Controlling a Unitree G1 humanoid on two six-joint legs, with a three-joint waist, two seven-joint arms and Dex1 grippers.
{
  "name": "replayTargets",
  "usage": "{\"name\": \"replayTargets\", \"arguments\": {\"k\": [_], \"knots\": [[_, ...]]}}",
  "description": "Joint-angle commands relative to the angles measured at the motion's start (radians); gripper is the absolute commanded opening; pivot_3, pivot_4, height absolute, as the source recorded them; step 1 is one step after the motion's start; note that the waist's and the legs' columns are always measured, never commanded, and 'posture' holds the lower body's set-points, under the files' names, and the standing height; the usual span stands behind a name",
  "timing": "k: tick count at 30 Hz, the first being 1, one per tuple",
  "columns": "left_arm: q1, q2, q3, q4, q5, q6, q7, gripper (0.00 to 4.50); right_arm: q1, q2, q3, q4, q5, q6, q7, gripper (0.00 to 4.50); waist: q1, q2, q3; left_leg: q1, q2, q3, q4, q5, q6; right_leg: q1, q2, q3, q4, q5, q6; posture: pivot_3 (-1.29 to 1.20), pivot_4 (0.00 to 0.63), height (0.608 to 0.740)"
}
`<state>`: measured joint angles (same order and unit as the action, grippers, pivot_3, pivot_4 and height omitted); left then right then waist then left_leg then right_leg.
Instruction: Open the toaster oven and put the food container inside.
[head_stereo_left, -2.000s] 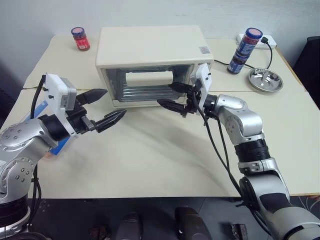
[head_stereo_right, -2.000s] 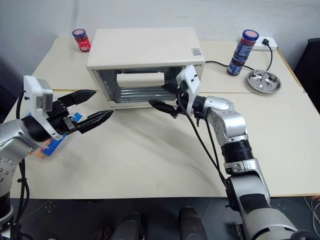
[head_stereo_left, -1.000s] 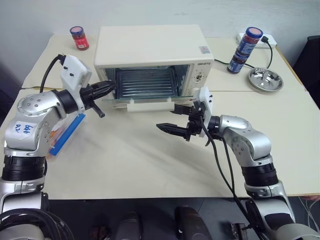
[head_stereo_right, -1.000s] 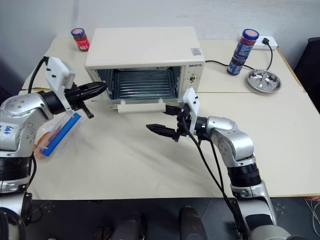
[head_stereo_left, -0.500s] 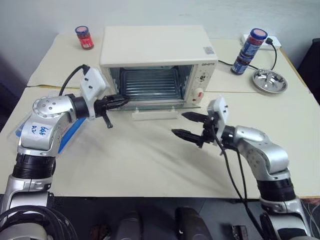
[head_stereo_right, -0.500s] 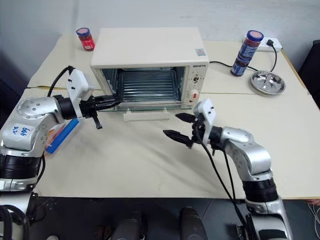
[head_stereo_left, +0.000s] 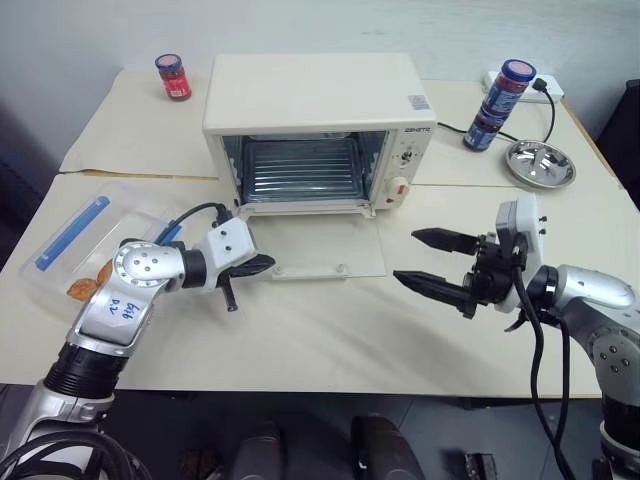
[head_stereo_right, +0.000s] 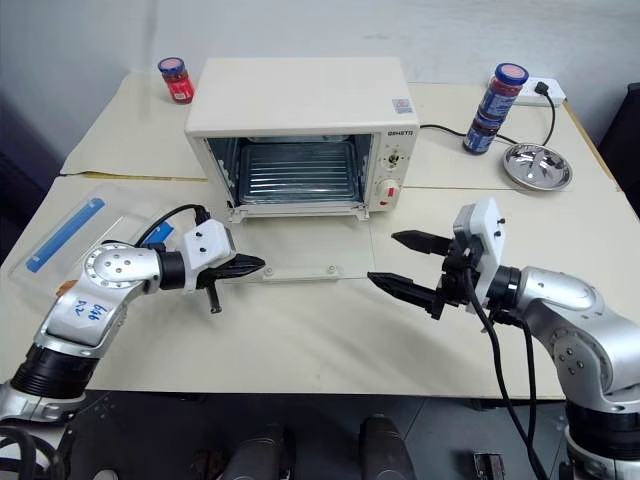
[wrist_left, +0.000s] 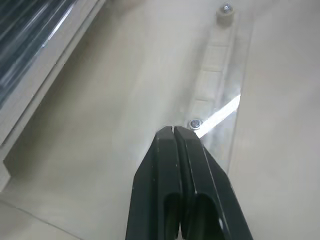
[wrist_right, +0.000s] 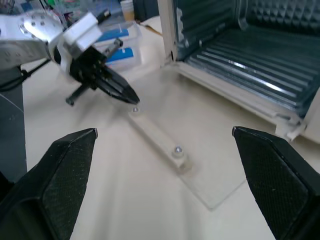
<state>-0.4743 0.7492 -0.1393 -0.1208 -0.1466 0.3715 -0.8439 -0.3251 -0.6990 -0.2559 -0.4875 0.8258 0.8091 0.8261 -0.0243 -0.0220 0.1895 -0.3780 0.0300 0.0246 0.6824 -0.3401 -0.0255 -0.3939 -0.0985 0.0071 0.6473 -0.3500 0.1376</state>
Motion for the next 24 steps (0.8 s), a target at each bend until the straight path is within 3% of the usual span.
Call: {"name": "replayTargets", "arguments": {"k": [1, 5, 9, 13, 17, 21, 24], "knots": [[0.009, -0.003, 0.006, -0.017, 0.028, 0.002, 0.016, 0.05, -0.026, -0.021, -0.007, -0.042, 0.032, -0.005, -0.01, 4.5, 0.0, 0.0, 0.0, 0.0, 0.0, 0.0, 0.0, 0.0, 0.0, 0.0, 0.0, 0.0, 0.0, 0.0, 0.0, 0.0, 0.15, 0.74], [0.063, -0.024, 0.112, -0.118, -0.054, 0.091, 0.061, 0.05, -0.073, -0.028, 0.024, -0.026, 0.029, -0.013, 0.005, 4.5, -0.004, 0.0, 0.0, 0.0, 0.001, 0.0, 0.0, 0.0, 0.001, 0.0, -0.002, 0.0, 0.001, 0.0, 0.0, 0.0, 0.15, 0.74], [0.104, -0.094, 0.369, -0.312, -0.26, 0.358, 0.187, 0.22, -0.135, -0.028, 0.072, 0.033, 0.003, -0.038, 0.046, 4.5, -0.003, 0.0, 0.0, 0.0, 0.003, -0.001, 0.0, -0.001, 0.001, 0.0, -0.002, 0.0, 0.004, 0.0, 0.0, 0.0, 0.15, 0.74], [0.129, -0.229, 0.684, -0.555, -0.454, 0.671, 0.43, 1.17, -0.2, -0.007, 0.144, 0.113, -0.029, -0.074, 0.102, 4.5, -0.004, 0.0, 0.0, 0.0, 0.002, -0.002, 0.0, -0.001, 0.001, 0.001, -0.004, -0.001, 0.005, 0.0, 0.0, 0.0, 0.15, 0.74], [0.161, -0.384, 0.933, -0.763, -0.549, 0.906, 0.64, 2.35, -0.259, 0.011, 0.202, 0.192, -0.063, -0.111, 0.167, 4.5, -0.004, 0.0, 0.0, 0.0, 0.001, -0.002, 0.0, -0.001, 0.002, 0.001, -0.005, -0.001, 0.005, 0.0, 0.0, 0.0, 0.15, 0.74], [0.199, -0.499, 1.192, -0.871, -0.55, 1.034, 0.763, 3.5, -0.323, 0.035, 0.249, 0.274, -0.089, -0.136, 0.223, 4.5, -0.002, -0.001, 0.0, 0.0, 0.001, -0.003, 0.002, -0.001, 0.001, 0.002, -0.005, -0.002, 0.004, 0.0, 0.0, 0.0, 0.15, 0.74], [0.17, -0.5, 1.335, -0.856, -0.483, 1.119, 0.831, 4.42, -0.365, 0.061, 0.286, 0.333, -0.109, -0.149, 0.261, 4.5, -0.003, -0.002, 0.0, 0.0, 0.0, -0.003, 0.002, 0.0, 0.0, 0.002, -0.003, -0.002, 0.0, 0.0, 0.0, 0.0, 0.15, 0.74]]}}
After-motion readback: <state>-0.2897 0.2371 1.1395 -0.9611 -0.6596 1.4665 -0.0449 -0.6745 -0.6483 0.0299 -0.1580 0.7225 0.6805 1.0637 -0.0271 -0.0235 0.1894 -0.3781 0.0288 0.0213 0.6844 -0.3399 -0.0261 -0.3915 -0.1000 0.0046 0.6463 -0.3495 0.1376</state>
